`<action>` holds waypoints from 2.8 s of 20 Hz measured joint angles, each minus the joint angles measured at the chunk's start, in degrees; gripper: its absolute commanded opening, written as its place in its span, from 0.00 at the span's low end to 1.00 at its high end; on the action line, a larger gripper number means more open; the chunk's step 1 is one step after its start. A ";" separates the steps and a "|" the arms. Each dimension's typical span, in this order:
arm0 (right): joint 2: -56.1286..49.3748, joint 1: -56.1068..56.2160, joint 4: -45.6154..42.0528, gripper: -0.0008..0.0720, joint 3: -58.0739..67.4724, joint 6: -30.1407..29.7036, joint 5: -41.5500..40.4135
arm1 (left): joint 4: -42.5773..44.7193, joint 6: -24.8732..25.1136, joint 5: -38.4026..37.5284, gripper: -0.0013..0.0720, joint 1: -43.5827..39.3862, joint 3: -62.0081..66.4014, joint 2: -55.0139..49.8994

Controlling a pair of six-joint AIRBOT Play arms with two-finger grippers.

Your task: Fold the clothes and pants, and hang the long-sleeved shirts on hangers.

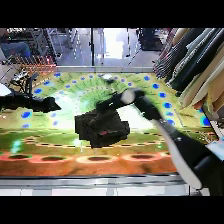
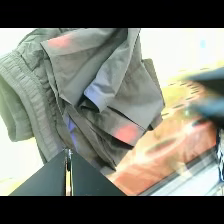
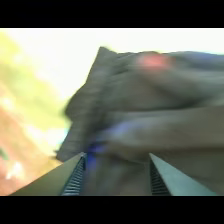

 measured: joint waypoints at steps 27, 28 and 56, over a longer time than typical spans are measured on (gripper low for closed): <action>-26.60 -16.96 28.37 0.06 2.25 -13.88 17.75 | -0.02 3.61 -4.70 0.04 -13.51 0.00 -9.25; -27.02 -15.93 26.97 0.02 2.71 -13.75 18.05 | 0.00 3.72 -5.18 0.04 -13.53 0.00 -9.25; 28.76 -111.43 3.58 0.02 -11.45 -9.53 42.47 | 2.89 9.09 -16.11 0.04 -0.35 0.02 13.77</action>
